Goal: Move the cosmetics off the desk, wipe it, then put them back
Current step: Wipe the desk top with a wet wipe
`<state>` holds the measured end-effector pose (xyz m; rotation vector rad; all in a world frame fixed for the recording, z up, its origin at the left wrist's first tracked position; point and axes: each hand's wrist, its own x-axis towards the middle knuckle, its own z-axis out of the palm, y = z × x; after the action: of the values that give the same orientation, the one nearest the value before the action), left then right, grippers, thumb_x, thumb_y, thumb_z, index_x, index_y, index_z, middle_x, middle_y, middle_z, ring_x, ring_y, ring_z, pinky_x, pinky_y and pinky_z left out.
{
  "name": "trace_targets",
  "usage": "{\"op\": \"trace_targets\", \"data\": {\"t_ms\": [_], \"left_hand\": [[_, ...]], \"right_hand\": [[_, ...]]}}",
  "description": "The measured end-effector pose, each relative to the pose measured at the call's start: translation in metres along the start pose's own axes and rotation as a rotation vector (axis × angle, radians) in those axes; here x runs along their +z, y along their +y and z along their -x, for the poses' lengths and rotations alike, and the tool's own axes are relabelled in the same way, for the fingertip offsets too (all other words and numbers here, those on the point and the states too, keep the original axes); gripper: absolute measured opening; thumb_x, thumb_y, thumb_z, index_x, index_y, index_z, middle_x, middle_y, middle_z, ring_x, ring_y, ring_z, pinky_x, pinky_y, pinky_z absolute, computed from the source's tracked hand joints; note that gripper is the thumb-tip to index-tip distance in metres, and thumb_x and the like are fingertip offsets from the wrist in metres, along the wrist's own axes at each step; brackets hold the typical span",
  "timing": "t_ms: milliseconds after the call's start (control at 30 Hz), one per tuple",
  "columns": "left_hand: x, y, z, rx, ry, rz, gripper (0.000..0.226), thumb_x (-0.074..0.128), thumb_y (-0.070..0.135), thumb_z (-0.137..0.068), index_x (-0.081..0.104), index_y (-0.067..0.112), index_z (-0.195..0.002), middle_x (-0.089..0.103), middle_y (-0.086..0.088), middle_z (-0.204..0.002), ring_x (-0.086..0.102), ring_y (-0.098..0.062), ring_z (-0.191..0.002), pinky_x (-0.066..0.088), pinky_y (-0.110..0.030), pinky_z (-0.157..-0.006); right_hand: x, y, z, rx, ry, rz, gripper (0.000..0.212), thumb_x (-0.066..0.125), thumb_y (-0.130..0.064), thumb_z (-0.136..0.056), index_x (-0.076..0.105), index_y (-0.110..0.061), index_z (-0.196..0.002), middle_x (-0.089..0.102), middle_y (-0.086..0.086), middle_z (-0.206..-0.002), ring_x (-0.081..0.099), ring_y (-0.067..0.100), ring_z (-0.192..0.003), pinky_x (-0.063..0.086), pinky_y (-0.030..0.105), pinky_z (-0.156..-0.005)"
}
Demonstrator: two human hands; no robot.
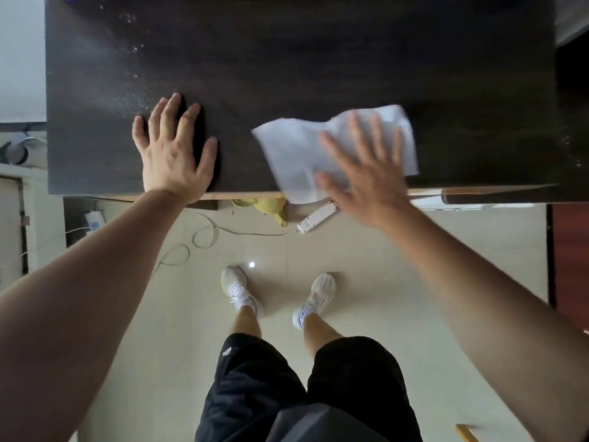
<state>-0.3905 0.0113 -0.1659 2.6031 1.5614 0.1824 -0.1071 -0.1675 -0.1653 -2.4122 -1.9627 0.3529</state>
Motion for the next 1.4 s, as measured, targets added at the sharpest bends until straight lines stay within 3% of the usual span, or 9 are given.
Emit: {"op": "trace_targets", "data": {"t_ms": [100,233,367,467,567,667,867,1133,1400], "left_hand": [[-0.001,0.004,0.001,-0.006,-0.018,0.011,0.060,0.038,0.053,-0.096,0.039,0.019,-0.145,0.031,-0.009,-0.158,0.023,-0.030,-0.147,0.010,-0.059,-0.118],[-0.009,0.004,-0.001,-0.020,-0.054,0.024,0.060,0.035,0.053,-0.097,0.041,0.019,-0.146,0.031,-0.008,-0.159,0.021,-0.029,-0.148,0.007,-0.060,-0.118],[-0.017,-0.008,0.002,-0.039,0.003,0.137,0.053,0.030,0.046,-0.101,0.042,0.021,-0.147,0.031,-0.006,-0.159,0.024,-0.024,-0.148,0.001,-0.062,-0.118],[-0.026,-0.061,-0.007,-0.188,0.099,0.090,0.053,0.027,0.044,-0.102,0.038,0.022,-0.149,0.027,-0.008,-0.161,0.023,-0.024,-0.148,0.002,-0.061,-0.117],[-0.031,-0.129,-0.015,-0.277,-0.007,0.037,0.064,0.021,0.054,-0.099,0.026,0.020,-0.154,0.017,-0.011,-0.164,0.015,-0.025,-0.150,0.000,-0.063,-0.117],[-0.032,-0.169,-0.018,-0.216,-0.099,0.040,0.070,0.019,0.058,-0.098,0.019,0.017,-0.155,0.011,-0.012,-0.165,0.010,-0.027,-0.151,0.001,-0.061,-0.119],[-0.030,-0.174,-0.020,-0.199,-0.098,0.196,0.069,0.023,0.054,-0.100,0.020,0.014,-0.156,0.017,-0.013,-0.164,0.020,-0.031,-0.149,0.018,-0.050,-0.120],[-0.034,-0.174,-0.020,-0.195,-0.071,0.266,0.070,0.024,0.053,-0.101,0.017,0.011,-0.157,0.016,-0.012,-0.165,0.021,-0.028,-0.149,0.018,-0.044,-0.121],[-0.034,-0.174,-0.023,-0.194,-0.092,0.250,0.071,0.021,0.053,-0.100,0.019,0.009,-0.156,0.017,-0.014,-0.164,0.025,-0.032,-0.146,0.020,-0.048,-0.120]], "right_hand": [[-0.011,0.055,0.006,0.290,-0.058,-0.016,0.068,0.012,-0.076,-0.095,0.002,-0.049,-0.156,-0.008,0.004,-0.169,-0.009,0.037,-0.154,-0.003,0.066,-0.119],[-0.008,0.017,-0.006,0.469,-0.041,-0.047,0.069,0.005,-0.073,-0.095,0.000,-0.044,-0.158,-0.012,0.008,-0.168,-0.012,0.042,-0.152,-0.001,0.070,-0.117],[0.009,-0.078,0.000,0.215,0.006,-0.029,0.066,0.018,-0.067,-0.099,0.015,-0.040,-0.159,0.000,0.011,-0.169,-0.005,0.045,-0.153,0.001,0.070,-0.116],[0.023,-0.149,-0.019,0.021,-0.034,-0.020,0.066,0.017,-0.069,-0.099,0.004,-0.043,-0.159,-0.008,0.008,-0.169,-0.012,0.041,-0.153,-0.004,0.068,-0.117],[0.025,-0.205,-0.054,-0.099,-0.066,-0.015,0.068,0.012,-0.074,-0.097,-0.002,-0.046,-0.157,-0.014,0.005,-0.168,-0.017,0.038,-0.152,-0.005,0.067,-0.117],[0.022,-0.242,-0.092,-0.123,-0.078,0.006,0.068,0.009,-0.076,-0.095,-0.001,-0.048,-0.156,-0.014,0.004,-0.168,-0.018,0.037,-0.152,-0.006,0.066,-0.118],[0.009,-0.259,-0.175,-0.057,-0.115,0.022,0.072,0.005,-0.082,-0.089,-0.008,-0.052,-0.153,-0.020,0.002,-0.167,-0.022,0.037,-0.151,-0.011,0.066,-0.116],[-0.014,-0.272,-0.289,-0.056,-0.103,0.036,0.078,0.005,-0.082,-0.087,-0.007,-0.046,-0.156,-0.017,0.007,-0.167,-0.019,0.038,-0.152,-0.008,0.067,-0.117],[-0.017,-0.303,-0.300,-0.167,-0.115,0.037,0.073,0.011,-0.071,-0.095,-0.001,-0.039,-0.159,-0.013,0.005,-0.168,-0.014,0.032,-0.154,-0.007,0.062,-0.120]]}}
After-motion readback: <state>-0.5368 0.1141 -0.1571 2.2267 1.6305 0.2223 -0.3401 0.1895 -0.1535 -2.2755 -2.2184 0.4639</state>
